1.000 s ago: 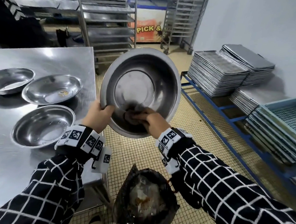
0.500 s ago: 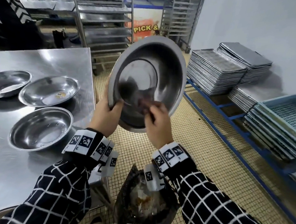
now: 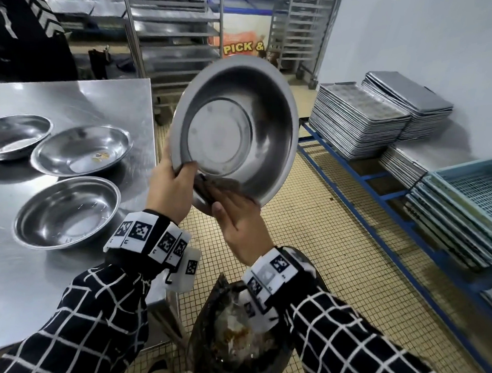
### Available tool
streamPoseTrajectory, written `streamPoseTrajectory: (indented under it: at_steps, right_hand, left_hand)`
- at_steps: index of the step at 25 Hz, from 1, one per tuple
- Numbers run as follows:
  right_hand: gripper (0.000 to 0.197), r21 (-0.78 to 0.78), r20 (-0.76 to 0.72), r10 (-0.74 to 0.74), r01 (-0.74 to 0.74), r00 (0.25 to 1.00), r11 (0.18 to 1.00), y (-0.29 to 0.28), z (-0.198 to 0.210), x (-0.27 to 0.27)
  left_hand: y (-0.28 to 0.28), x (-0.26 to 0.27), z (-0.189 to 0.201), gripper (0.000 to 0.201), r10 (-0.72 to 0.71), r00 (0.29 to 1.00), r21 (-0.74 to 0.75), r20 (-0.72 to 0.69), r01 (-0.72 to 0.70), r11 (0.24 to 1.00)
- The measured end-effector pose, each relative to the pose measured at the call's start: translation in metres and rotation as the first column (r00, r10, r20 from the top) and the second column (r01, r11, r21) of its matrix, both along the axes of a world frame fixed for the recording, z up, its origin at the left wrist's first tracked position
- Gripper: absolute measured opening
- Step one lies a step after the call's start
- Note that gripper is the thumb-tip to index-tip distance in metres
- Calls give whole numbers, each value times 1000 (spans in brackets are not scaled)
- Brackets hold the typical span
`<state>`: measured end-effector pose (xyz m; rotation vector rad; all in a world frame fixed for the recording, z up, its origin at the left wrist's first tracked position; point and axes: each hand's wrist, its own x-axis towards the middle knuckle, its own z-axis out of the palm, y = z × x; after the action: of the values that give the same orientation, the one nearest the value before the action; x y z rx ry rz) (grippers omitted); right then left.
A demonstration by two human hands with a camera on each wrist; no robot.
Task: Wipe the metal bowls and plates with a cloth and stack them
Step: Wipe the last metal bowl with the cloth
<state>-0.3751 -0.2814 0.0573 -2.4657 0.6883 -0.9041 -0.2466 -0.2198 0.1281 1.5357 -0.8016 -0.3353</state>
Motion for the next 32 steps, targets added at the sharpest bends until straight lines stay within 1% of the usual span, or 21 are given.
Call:
streamPoseTrajectory:
  at_steps: [1, 2, 4, 6, 7, 8, 9, 11, 14, 15, 17, 18, 20, 21, 22, 24, 26, 27, 28, 30, 32]
  right_hand:
    - [47, 26, 45, 26, -27, 999, 999, 11, -1, 3]
    - [46, 21, 37, 14, -14, 999, 1000, 16, -1, 2]
    - [49, -46, -74, -78, 75, 994, 996, 9, -4, -5]
    - [53, -122, -233, -227, 203, 946, 971, -17, -13, -19]
    - [54, -135, -277, -309, 282, 910, 950, -31, -15, -26]
    - [53, -123, -280, -379, 359, 882, 925, -45, -15, -31]
    - [52, -93, -241, -434, 424, 868, 901, -57, -12, -33]
    - [53, 10, -104, -478, 482, 872, 876, -75, 2, -34]
    - [63, 183, 53, -488, 471, 871, 863, -95, 26, -38]
    - [62, 246, 117, -492, 454, 863, 856, -100, 33, -43]
    - [48, 360, 202, -485, 397, 850, 845, -103, 47, -54]
    - [38, 390, 189, -474, 377, 860, 840, -100, 50, -58]
    - [24, 443, 170, -466, 355, 868, 823, -93, 48, -59]
    - [22, 475, 191, -485, 352, 853, 807, -88, 45, -57]
    - [23, 511, 227, -510, 345, 830, 787, -83, 42, -55]
    - [24, 606, 305, -572, 307, 762, 733, -71, 35, -47]
    - [23, 662, 352, -626, 287, 696, 692, -59, 27, -38]
    - [22, 666, 360, -633, 287, 685, 689, -54, 24, -35]
    - [20, 665, 358, -627, 282, 692, 691, -50, 20, -34]
    - [18, 681, 296, -585, 263, 755, 683, -46, 11, -34]
    - [23, 707, 210, -534, 251, 819, 662, -42, 4, -35]
  left_hand:
    - [0, 1, -1, 43, 14, 1000, -12, -25, -14, 1000]
    - [0, 1, -2, 41, 19, 999, -17, -47, -20, 1000]
    - [1, 0, -3, 31, 17, 997, -7, -72, -18, 1000]
    - [2, -4, -4, 29, -5, 997, 10, -80, 6, 1000]
    - [2, -5, -4, 30, -17, 996, 16, -89, 19, 1000]
    - [3, -6, -5, 27, -24, 994, 27, -106, 26, 999]
    - [3, -7, -7, 21, -28, 991, 43, -131, 34, 998]
    - [5, -9, -9, 12, -45, 980, 67, -196, 59, 996]
    - [6, -6, -10, 12, -83, 971, 96, -225, 107, 990]
    - [8, -3, -9, 12, -100, 967, 98, -235, 126, 987]
    - [10, 5, -9, 20, -122, 961, 113, -247, 154, 982]
    - [12, 9, -10, 20, -112, 963, 102, -244, 140, 985]
    - [14, 14, -15, 11, -16, 982, 66, -186, 29, 997]
    - [17, 14, -18, 10, 29, 991, 62, -129, -21, 998]
    - [18, 14, -21, 16, 51, 996, 59, -68, -47, 997]
    - [19, 4, -32, 32, 20, 999, 60, -26, -18, 998]
    - [18, -8, -43, 30, 0, 989, 78, -147, 12, 997]
    - [18, -12, -45, 27, 2, 978, 97, -211, 19, 995]
    - [18, -13, -47, 23, -9, 965, 99, -263, 36, 994]
    - [21, -9, -44, 5, -14, 962, 87, -271, 39, 995]
    - [22, -1, -40, 16, 61, 980, 116, -191, -39, 993]
